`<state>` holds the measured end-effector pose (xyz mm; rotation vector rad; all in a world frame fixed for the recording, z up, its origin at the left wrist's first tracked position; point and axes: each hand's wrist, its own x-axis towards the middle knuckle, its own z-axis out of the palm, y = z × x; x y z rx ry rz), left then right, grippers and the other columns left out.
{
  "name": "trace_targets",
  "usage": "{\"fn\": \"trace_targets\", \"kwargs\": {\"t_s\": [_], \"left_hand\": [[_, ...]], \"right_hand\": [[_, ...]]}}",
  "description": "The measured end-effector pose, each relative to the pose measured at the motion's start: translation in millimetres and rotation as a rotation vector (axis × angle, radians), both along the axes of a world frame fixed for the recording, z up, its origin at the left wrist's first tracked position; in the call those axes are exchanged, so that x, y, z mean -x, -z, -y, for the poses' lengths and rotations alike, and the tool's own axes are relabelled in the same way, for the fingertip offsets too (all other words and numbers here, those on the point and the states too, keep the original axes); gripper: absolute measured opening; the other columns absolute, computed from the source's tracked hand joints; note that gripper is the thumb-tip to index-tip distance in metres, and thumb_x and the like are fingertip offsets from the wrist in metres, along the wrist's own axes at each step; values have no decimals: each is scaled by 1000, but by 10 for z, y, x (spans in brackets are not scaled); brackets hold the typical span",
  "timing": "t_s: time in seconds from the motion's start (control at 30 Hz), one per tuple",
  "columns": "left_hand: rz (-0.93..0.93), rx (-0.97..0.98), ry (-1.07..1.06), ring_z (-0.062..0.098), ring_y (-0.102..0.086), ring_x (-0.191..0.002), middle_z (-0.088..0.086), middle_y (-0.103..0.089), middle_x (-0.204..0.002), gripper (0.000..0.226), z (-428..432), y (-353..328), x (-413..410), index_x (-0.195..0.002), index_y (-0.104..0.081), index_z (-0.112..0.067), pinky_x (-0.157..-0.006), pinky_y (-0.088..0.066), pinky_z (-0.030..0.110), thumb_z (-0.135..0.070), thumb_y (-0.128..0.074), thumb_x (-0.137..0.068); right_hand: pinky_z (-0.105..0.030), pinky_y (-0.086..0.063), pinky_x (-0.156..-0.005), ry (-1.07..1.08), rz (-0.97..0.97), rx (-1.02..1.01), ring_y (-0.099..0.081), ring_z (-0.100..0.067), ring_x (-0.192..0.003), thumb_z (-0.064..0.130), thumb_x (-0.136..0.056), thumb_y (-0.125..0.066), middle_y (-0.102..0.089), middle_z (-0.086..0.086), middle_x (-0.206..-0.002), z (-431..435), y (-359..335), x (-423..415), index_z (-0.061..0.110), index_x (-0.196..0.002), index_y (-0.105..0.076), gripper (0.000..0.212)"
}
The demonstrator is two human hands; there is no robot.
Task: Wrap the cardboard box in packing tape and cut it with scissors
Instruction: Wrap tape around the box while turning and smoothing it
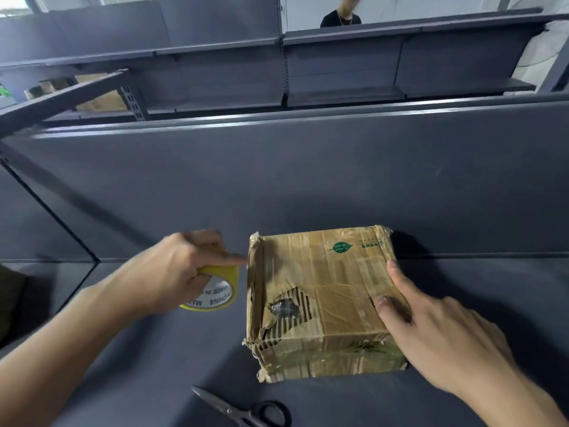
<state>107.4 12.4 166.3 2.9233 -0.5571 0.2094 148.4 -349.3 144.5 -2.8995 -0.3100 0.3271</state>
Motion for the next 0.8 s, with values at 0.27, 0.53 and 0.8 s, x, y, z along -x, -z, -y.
{"fn": "trace_targets", "kwargs": {"t_s": [0.27, 0.53, 0.8], "left_hand": [[136, 299, -11, 5, -66, -79, -12, -61, -102, 47, 44, 618, -19, -125, -74, -27, -72, -53, 20, -35, -77, -78], [102, 508, 64, 2, -66, -117, -5, -67, -128, 94, 46, 809, -19, -135, -65, -7, -96, -52, 18, -48, -94, -56], [114, 670, 51, 10, -67, -120, 1, -68, -131, 91, 97, 883, -39, -131, -68, -7, -96, -56, 28, -65, -83, -62]], "right_hand": [[-40, -48, -81, -13, -6, 55, -66, -28, -104, 72, -91, -10, -71, 1, -105, -57, -44, 43, 57, -151, 14, 66], [-55, 11, -123, -154, -38, 301, 29, -28, -151, 77, -89, 0, 23, -11, -165, -282, -120, -110, 3, -159, -5, 102], [-51, 13, -124, -337, -207, 235, 34, -36, -146, 95, -62, 10, 41, -17, -153, -727, -127, -3, 1, -150, 24, 129]]}}
